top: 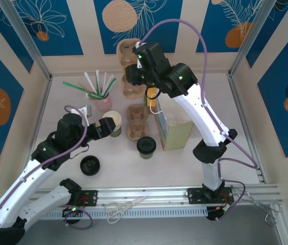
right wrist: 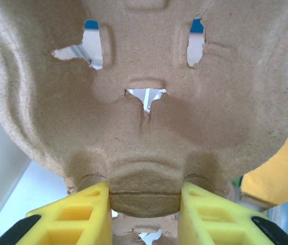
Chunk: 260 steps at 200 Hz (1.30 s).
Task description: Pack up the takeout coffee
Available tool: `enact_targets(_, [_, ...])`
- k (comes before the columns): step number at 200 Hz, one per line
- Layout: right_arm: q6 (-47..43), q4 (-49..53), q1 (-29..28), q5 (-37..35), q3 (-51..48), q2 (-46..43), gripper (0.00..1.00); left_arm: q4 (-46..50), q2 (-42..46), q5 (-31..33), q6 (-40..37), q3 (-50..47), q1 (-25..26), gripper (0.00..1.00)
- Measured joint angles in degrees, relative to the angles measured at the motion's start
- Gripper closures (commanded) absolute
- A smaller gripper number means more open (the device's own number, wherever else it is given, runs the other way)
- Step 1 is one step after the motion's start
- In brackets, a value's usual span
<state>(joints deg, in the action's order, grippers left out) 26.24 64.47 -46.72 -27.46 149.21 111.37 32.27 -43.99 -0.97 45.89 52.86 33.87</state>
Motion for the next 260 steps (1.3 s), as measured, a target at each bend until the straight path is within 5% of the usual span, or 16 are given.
enact_targets(94, [-5.73,-2.78,7.13,-9.68,-20.65,-16.15,0.69,-0.42,-2.56,-3.19,-5.31,4.44,0.0,0.01])
enact_targets(177, [-5.55,-3.63,11.96,-8.22,-41.79,-25.59,0.69,-1.84,-5.73,-5.64,-6.27,5.25,0.0,0.0])
enact_targets(260, [-4.94,-3.89,13.42,-2.51,-48.72,-27.45,0.69,-1.79,-6.82,-6.34,-8.59,7.69,0.0,0.0])
